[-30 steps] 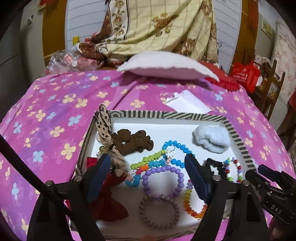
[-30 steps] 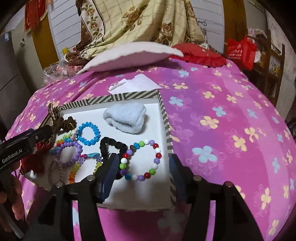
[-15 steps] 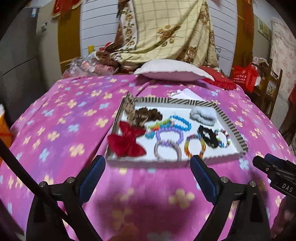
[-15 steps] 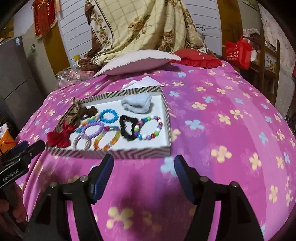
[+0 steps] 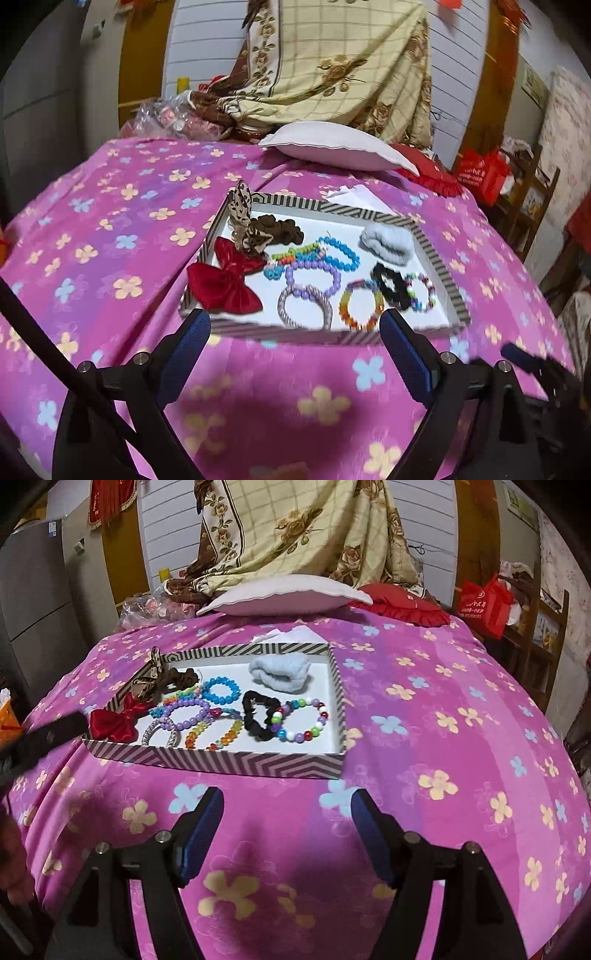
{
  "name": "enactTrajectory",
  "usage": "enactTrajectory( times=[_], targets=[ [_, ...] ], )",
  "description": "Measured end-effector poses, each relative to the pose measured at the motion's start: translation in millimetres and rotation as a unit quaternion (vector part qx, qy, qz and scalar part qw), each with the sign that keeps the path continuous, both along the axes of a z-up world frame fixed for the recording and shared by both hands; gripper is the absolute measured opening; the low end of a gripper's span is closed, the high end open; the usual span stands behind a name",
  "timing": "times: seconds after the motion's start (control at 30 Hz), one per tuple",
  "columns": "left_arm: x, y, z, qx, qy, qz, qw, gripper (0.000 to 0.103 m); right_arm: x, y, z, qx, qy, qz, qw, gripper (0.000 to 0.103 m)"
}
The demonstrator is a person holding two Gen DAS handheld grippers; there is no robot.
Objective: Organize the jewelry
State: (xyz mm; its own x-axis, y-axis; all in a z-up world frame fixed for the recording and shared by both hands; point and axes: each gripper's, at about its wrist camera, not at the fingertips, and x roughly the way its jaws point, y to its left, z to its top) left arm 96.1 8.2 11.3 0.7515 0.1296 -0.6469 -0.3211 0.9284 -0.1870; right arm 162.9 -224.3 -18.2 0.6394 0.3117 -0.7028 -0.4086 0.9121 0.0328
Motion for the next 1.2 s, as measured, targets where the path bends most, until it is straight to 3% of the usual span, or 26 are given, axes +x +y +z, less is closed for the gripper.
enactTrajectory(
  times=[0.1, 0.17, 0.23, 0.37, 0.6, 0.77, 1.2],
  targets=[
    [7.4, 6.3, -15.0, -0.008, 0.009, 0.005, 0.9999, 0.074, -2.5, -1.5, 4.4, 0.004, -0.009, 0.005, 1.0, 0.076],
    [14.7, 5.5, -27.8, -0.009, 0.045, 0.004, 0.9989, 0.074, -6.2, 1.8, 8.5, -0.001, -0.026, 0.011, 1.0, 0.08],
    [18.5, 3.3, -34.1, -0.008, 0.061, -0.006, 0.9981, 0.074, -10.3, 7.4, 12.9, -0.014, -0.047, 0.01, 0.999, 0.09],
    [17.0, 1.8, -32.0, 0.008, 0.054, 0.0, 0.9985, 0.074, -14.8, 15.2, 16.6, -0.016, -0.068, 0.013, 0.998, 0.094],
    [18.5, 7.2, -36.8, -0.001, 0.071, 0.006, 0.9975, 0.074, -2.6, 12.5, -0.1, -0.006, -0.029, -0.025, 0.999, 0.094],
    [18.8, 1.7, -36.9, 0.021, 0.073, 0.003, 0.9971, 0.074, 6.6, 8.6, -11.1, -0.003, 0.013, -0.033, 0.999, 0.094],
    [18.9, -5.8, -35.9, 0.039, 0.074, -0.001, 0.9965, 0.074, -4.3, 24.9, -9.9, -0.037, -0.016, -0.002, 0.999, 0.094]
  ],
)
